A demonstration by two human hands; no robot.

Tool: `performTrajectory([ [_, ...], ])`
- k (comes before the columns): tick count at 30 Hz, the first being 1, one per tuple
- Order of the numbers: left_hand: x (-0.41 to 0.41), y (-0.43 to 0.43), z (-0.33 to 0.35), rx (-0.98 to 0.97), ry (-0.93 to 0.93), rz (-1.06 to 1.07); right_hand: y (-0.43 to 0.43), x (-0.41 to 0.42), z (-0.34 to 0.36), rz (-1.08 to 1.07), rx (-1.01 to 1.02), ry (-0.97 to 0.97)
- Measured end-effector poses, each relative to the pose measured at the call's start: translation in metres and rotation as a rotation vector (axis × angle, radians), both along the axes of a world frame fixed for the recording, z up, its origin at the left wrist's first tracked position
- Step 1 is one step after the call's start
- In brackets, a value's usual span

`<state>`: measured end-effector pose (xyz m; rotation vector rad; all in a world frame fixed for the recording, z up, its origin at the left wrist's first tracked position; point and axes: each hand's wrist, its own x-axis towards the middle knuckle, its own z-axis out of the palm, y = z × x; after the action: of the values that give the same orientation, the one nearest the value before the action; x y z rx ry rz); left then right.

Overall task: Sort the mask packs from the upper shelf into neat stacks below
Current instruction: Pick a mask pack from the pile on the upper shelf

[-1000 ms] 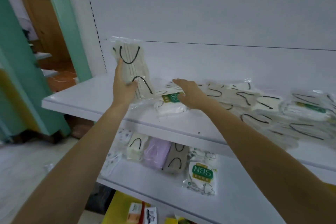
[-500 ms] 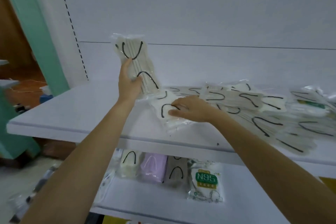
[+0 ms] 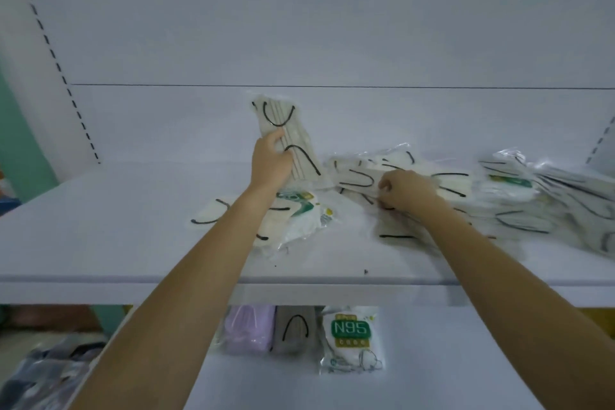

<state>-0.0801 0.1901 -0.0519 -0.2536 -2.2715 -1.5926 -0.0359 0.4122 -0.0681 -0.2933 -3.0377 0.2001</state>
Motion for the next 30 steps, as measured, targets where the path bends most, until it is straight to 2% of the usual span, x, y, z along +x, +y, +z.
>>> performTrajectory([
  [2,-0.005,0.013,-0.002,-0.031,0.006,0.027,-0.003,-0.002,-0.002,-0.046,0.044,0.037],
  [4,-0.005,0.024,-0.007,-0.026,0.027,0.054,0.001,-0.004,-0.002,-0.09,-0.028,0.095],
  [6,-0.001,0.031,-0.014,-0.033,0.048,0.043,0.004,-0.004,0.004,-0.115,-0.27,0.22],
  [8,0.003,0.038,-0.019,-0.019,0.071,-0.013,-0.002,-0.006,0.013,-0.074,-0.526,0.389],
  [10,0.008,0.044,-0.021,0.03,0.057,-0.088,-0.018,-0.009,0.022,-0.011,-0.712,0.472],
  [13,0.01,0.047,-0.021,0.062,0.009,-0.177,-0.048,-0.013,0.027,0.168,-1.127,0.384],
  [15,0.008,0.046,-0.022,0.012,-0.022,-0.185,-0.059,-0.014,0.019,0.271,-1.267,0.304],
  [17,0.002,0.043,-0.025,-0.012,-0.039,-0.147,-0.057,-0.015,0.006,0.266,-1.189,0.377],
  [18,-0.001,0.041,-0.027,-0.011,-0.044,-0.119,-0.052,-0.016,0.0,0.226,-1.085,0.435],
  [20,-0.005,0.038,-0.028,0.039,-0.044,-0.06,-0.038,-0.019,-0.008,0.124,-0.753,0.481],
  [22,-0.009,0.036,-0.03,0.097,-0.025,-0.009,-0.027,-0.022,-0.017,0.062,-0.418,0.302],
  [24,-0.01,0.035,-0.031,0.127,0.007,0.057,-0.025,-0.021,-0.023,0.038,-0.202,0.07],
  [26,-0.012,0.033,-0.031,0.169,0.027,0.134,-0.025,-0.021,-0.026,0.033,-0.133,0.012],
  [30,-0.009,0.035,-0.028,0.23,0.011,0.196,-0.023,-0.022,-0.025,0.006,-0.115,0.104],
])
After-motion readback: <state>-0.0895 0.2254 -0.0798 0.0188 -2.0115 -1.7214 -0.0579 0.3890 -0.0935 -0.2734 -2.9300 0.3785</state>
